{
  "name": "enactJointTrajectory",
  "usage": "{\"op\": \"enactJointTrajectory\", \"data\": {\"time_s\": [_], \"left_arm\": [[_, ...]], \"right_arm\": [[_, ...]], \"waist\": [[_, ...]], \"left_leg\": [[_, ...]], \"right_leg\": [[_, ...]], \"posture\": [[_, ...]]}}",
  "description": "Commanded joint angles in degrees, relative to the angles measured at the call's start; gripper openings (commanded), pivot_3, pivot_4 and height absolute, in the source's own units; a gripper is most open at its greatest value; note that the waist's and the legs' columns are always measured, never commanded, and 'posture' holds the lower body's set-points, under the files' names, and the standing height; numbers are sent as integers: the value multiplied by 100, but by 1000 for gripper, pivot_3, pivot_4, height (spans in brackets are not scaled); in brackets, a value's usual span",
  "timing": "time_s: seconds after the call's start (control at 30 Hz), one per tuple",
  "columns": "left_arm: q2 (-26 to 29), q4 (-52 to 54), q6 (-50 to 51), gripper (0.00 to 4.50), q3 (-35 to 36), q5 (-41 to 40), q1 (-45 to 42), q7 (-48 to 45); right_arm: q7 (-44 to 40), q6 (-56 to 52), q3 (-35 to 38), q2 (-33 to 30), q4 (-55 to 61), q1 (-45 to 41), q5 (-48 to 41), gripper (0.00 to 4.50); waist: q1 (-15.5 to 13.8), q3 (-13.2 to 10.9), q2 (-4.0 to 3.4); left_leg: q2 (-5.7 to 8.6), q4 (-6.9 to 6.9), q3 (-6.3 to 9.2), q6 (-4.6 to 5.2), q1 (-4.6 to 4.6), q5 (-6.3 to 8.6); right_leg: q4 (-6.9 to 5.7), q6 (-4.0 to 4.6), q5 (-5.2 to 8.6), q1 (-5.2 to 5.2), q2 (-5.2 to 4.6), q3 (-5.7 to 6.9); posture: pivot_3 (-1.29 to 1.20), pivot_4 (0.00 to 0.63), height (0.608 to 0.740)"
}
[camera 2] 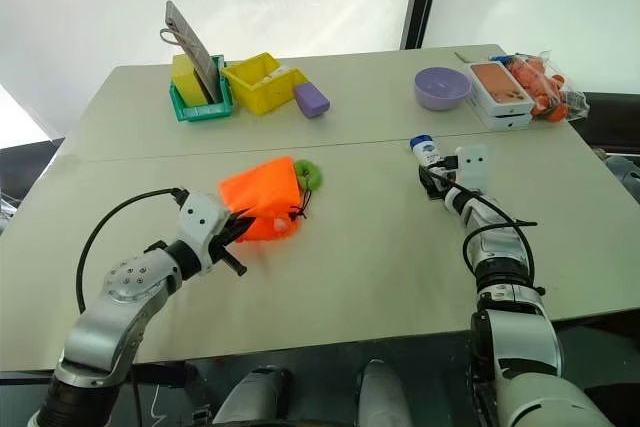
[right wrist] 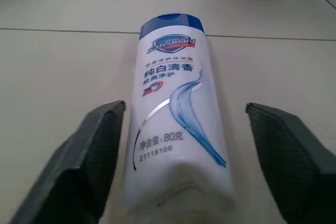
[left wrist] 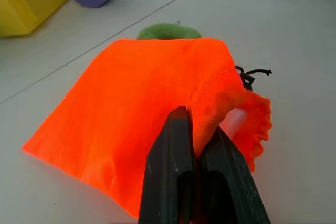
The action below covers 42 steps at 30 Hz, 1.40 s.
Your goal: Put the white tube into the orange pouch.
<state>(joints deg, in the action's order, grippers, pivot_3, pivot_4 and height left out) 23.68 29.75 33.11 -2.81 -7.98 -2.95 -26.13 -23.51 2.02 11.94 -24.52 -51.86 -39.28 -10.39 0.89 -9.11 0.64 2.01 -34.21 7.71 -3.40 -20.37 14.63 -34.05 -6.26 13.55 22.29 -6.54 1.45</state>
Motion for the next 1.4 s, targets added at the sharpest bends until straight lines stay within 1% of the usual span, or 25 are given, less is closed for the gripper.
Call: {"op": "enactJointTrajectory", "data": {"time_s": [0.03,0.07,0.1,0.27,0.37,0.43,0.5,0.57,0.63,0.67,0.7,0.8,0.93,1.1,1.27,1.4], "left_arm": [[-11,105,-160,0,-17,19,-57,53],[-10,103,-170,0,-22,18,-46,56],[-10,98,-177,0,-25,16,-41,58],[-25,14,-221,0,-56,2,-85,56],[-56,-41,-221,0,-32,-62,-129,40],[-57,-87,-222,0,-35,-104,-182,-3],[-77,-112,-206,0,-13,-190,-248,-54],[-153,-146,-119,0,67,-398,-373,-107],[-192,-168,-47,0,108,-556,-458,-160],[-199,-170,-8,0,120,-630,-487,-184],[-231,-171,66,0,157,-748,-521,-207],[-262,-160,250,0,230,-1007,-621,-250],[-156,-132,426,0,226,-1189,-725,-348],[-14,-6,573,0,197,-1347,-762,-445],[81,89,634,0,113,-1406,-754,-470],[106,186,654,0,20,-1443,-710,-468]], "right_arm": [[-80,137,135,17,84,-155,-126,2087],[-98,122,140,27,112,-139,-132,1679],[-111,118,143,34,137,-124,-131,1438],[-125,187,108,29,331,6,-101,1438],[-394,262,-39,-19,1100,349,-80,1438],[-962,-35,-180,-85,2251,842,-357,1438],[-1556,-648,-315,-226,3576,1439,-811,1438],[-2306,-1834,-589,-707,5449,2391,-1705,1438],[-2679,-2689,-773,-1104,6614,3018,-2321,1438],[-2736,-3044,-836,-1259,6988,3219,-2566,1438],[-2779,-3256,-984,-1365,7322,3406,-2655,1438],[-2767,-3657,-1349,-1451,7951,3715,-2751,1438],[-2237,-3799,-1798,-1022,8030,3544,-2442,1438],[-1548,-3517,-2230,-292,7557,3179,-1742,1438],[-1264,-3272,-2325,185,7153,2882,-1409,1438],[-886,-3097,-2407,590,6719,2567,-1002,1438]], "waist": [[9,0,0],[11,0,0],[11,0,0],[10,1,-1],[1,1,-2],[-18,-1,-5],[-20,-2,-9],[-31,-3,-15],[-96,-3,-18],[-98,-3,-10],[-79,-4,-4],[-36,-5,4],[-30,-6,16],[-39,-4,20],[-56,-3,20],[-23,-2,17]], "left_leg": [[0,0,0,0,0,0],[0,0,0,0,1,0],[0,0,0,0,2,0],[0,0,0,0,1,0],[0,1,0,0,1,0],[0,2,0,0,-3,0],[0,2,1,0,-1,0],[0,1,3,0,-1,0],[3,2,11,0,-9,1],[2,2,11,3,-3,4],[1,2,11,4,-1,5],[0,-6,5,3,-4,6],[-2,-14,6,2,-4,6],[0,-9,8,2,-8,5],[1,2,12,2,-10,5],[1,2,12,2,-5,5]], "right_leg": [[0,-3,-2,1,0,-1],[-1,-4,-2,0,0,-1],[-1,-4,-2,0,0,-1],[-1,-4,-2,0,0,-2],[-1,-8,-4,1,1,-1],[-1,-17,-7,3,1,-1],[-1,-24,-4,2,1,-1],[-2,-28,-3,0,0,-1],[1,-35,3,-1,-3,3],[-1,-56,16,-3,-2,3],[-1,-58,19,-3,0,6],[-1,-28,27,-8,0,6],[0,-23,26,0,0,12],[3,-21,23,4,-1,12],[3,-28,26,7,-1,10],[0,-27,25,7,-1,9]], "posture": [[0,150,740],[0,150,740],[0,150,740],[0,150,740],[0,150,740],[0,150,740],[0,150,740],[0,150,740],[0,150,740],[0,150,740],[0,150,740],[0,150,740],[0,150,740],[0,150,740],[0,150,740],[0,150,740]]}}
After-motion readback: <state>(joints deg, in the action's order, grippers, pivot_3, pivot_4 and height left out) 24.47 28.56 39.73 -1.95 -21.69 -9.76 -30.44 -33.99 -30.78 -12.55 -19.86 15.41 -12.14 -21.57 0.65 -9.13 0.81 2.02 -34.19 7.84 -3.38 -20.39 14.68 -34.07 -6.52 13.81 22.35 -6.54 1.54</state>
